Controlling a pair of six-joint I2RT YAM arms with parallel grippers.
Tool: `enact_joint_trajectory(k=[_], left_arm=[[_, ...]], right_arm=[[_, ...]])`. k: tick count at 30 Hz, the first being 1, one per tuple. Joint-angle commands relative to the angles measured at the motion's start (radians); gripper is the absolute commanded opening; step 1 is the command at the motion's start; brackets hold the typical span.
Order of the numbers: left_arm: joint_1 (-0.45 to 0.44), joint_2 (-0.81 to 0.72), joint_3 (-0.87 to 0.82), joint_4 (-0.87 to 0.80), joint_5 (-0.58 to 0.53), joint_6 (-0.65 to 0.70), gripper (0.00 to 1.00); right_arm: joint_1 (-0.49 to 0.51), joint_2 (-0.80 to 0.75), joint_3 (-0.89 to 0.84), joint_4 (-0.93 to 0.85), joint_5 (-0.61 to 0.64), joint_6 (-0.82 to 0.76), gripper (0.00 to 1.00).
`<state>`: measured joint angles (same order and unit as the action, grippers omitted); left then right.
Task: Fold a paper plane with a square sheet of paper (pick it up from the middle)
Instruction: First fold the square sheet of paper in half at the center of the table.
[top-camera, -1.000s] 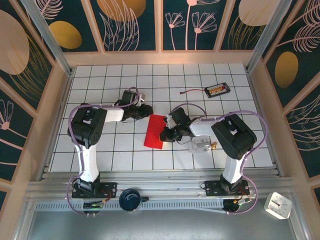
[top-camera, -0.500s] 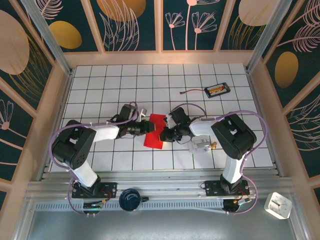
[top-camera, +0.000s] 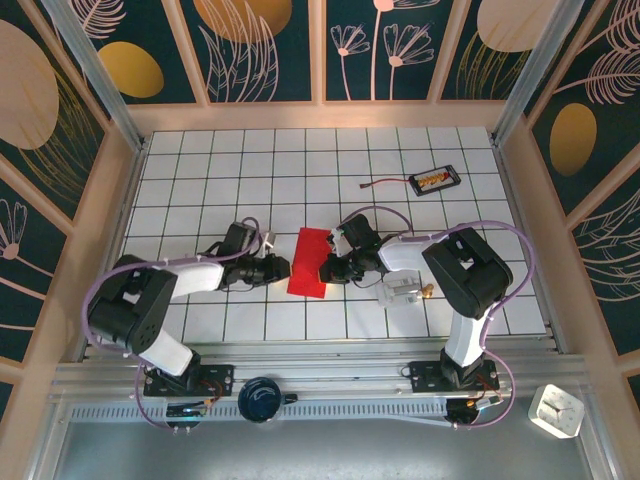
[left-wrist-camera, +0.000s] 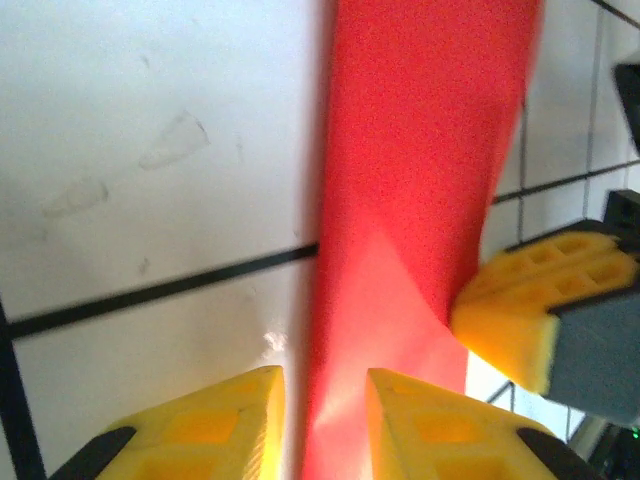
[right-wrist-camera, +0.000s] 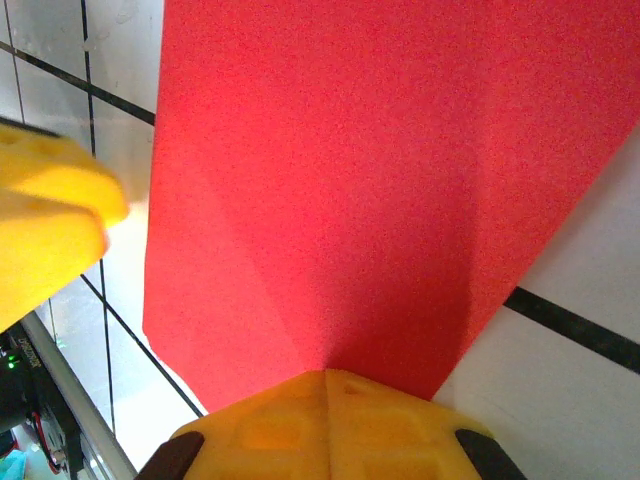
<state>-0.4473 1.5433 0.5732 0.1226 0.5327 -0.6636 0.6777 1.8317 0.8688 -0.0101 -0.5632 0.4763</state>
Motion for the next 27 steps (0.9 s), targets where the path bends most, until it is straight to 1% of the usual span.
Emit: enact_joint_trajectory(k=[1,4,6,9,11,13,16,18,20,22,24,27], left_arm=[[-0.041,-0.067,-0.021,0.018,0.059,-0.025,0.3],[-0.075,-0.054,-0.031,0.066,0.112,-0.06,0.3],[-0.078,-0.025,-0.035,0.071,0.112,-0.064,0.3],[-0.078,0.035,-0.007,-0.027,0.038,-0.009,0.28],[-0.074,0.046,-0.003,-0.055,-0.019,0.001,0.26],[-0.057,0.032,-0.003,-0.079,-0.055,0.016,0.25],[-0.039,-0.021,-0.001,-0.098,-0.073,0.024,0.25],[-0.037,-0.053,0.005,-0.089,-0.054,0.019,0.25],[-0.037,-0.068,0.005,-0.015,0.017,-0.018,0.26],[-0.037,-0.045,0.011,0.079,0.092,-0.067,0.26],[-0.037,0.007,0.038,0.103,0.115,-0.078,0.25],[-0.035,0.081,0.079,0.097,0.11,-0.068,0.21]], right_arm=[[-0.009,0.101,-0.054,-0.164,0.212,-0.033,0.07],[-0.009,0.103,-0.053,-0.162,0.213,-0.03,0.07],[-0.009,0.106,-0.051,-0.16,0.214,-0.031,0.07],[-0.009,0.109,-0.051,-0.16,0.215,-0.033,0.07],[-0.009,0.111,-0.05,-0.16,0.215,-0.034,0.07],[-0.01,0.111,-0.053,-0.158,0.215,-0.034,0.07],[-0.01,0.108,-0.06,-0.157,0.215,-0.034,0.07],[-0.009,0.105,-0.059,-0.156,0.216,-0.034,0.07],[-0.009,0.103,-0.059,-0.155,0.217,-0.034,0.07],[-0.009,0.105,-0.059,-0.153,0.216,-0.036,0.07],[-0.009,0.107,-0.056,-0.154,0.215,-0.037,0.07],[-0.009,0.104,-0.059,-0.149,0.215,-0.036,0.07]])
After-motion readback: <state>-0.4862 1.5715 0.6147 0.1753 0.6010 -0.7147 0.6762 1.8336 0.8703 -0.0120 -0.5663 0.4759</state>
